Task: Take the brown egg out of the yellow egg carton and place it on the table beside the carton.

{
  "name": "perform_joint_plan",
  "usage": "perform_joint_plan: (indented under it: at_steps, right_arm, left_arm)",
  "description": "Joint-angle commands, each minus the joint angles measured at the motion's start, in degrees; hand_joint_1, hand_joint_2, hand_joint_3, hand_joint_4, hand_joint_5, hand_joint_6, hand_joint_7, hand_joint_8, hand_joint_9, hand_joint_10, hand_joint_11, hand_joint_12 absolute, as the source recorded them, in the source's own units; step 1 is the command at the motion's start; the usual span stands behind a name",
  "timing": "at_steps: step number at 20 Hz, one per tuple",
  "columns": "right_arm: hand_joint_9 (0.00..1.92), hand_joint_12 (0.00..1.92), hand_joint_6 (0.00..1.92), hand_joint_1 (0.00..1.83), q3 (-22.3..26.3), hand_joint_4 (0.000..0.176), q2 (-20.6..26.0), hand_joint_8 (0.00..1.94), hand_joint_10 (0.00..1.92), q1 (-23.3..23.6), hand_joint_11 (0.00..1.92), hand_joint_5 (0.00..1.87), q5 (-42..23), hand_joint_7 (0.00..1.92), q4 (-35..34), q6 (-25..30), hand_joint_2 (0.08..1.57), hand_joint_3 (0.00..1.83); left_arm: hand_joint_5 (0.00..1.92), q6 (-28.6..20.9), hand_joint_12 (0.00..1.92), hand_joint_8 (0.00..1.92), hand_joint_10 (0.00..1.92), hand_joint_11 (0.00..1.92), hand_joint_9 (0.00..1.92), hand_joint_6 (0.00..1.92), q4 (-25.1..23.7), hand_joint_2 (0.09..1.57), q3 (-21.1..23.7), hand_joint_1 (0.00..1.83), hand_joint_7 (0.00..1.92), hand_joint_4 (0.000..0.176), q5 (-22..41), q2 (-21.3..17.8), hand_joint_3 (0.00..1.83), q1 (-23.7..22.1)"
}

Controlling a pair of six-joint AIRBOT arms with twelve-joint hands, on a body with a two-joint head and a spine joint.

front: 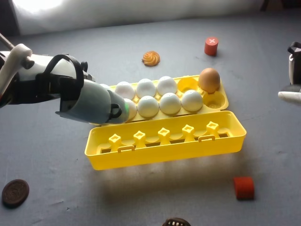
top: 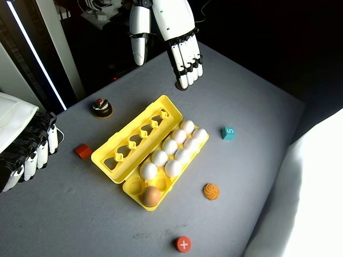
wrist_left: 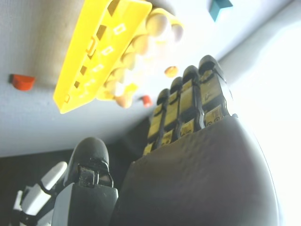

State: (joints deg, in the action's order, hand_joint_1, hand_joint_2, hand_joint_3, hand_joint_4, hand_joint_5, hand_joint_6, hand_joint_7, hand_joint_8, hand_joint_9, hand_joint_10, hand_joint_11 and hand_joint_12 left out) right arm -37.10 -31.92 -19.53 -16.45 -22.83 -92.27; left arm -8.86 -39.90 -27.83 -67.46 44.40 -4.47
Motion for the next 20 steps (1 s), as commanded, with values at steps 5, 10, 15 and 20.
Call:
perform_joint_plan:
  at_steps: [5, 10, 15, 20]
  right_arm:
    - [0.00, 0.00, 0.00, 0.13, 0.30, 0.000, 0.38, 0.00, 0.00, 0.70, 0.00, 0.02, -5.27, 0.00, 0.42, 0.62, 1.17, 0.02]
    - [0.00, 0.00, 0.01, 0.10, -1.01, 0.010, 0.33, 0.00, 0.00, 1.37, 0.00, 0.13, -2.74, 0.00, 0.42, 3.05, 0.95, 0.00]
    - [0.00, 0.00, 0.05, 0.27, -8.05, 0.142, -3.48, 0.00, 0.00, 1.72, 0.00, 0.85, -1.78, 0.12, 0.44, 6.00, 0.72, 0.00]
    - [0.00, 0.00, 0.01, 0.56, -17.05, 0.104, -11.36, 0.00, 0.00, 2.29, 0.00, 0.98, -1.25, 0.06, 0.87, 6.88, 0.76, 0.01]
  left_arm:
    - [0.01, 0.02, 0.00, 0.00, 0.00, 0.00, 0.00, 0.00, -3.86, 1.20, 0.13, 0.00, 0.01, 0.000, 1.69, -0.10, 0.02, -0.56]
    - [0.01, 0.02, 0.00, 0.01, 0.00, 0.00, 0.00, 0.00, -3.86, 1.22, 0.13, 0.00, 0.01, 0.000, 1.63, -0.10, 0.02, -0.51]
    - [0.01, 0.01, 0.00, 0.00, 0.00, 0.00, 0.00, 0.00, -3.86, 1.21, 0.07, 0.00, 0.01, 0.000, 1.55, -0.09, 0.01, -0.56]
    - [0.00, 0.46, 0.00, 0.00, 0.00, 0.00, 0.00, 0.00, -3.57, 1.22, 0.15, 0.00, 0.01, 0.000, 1.47, -0.08, 0.01, -0.59]
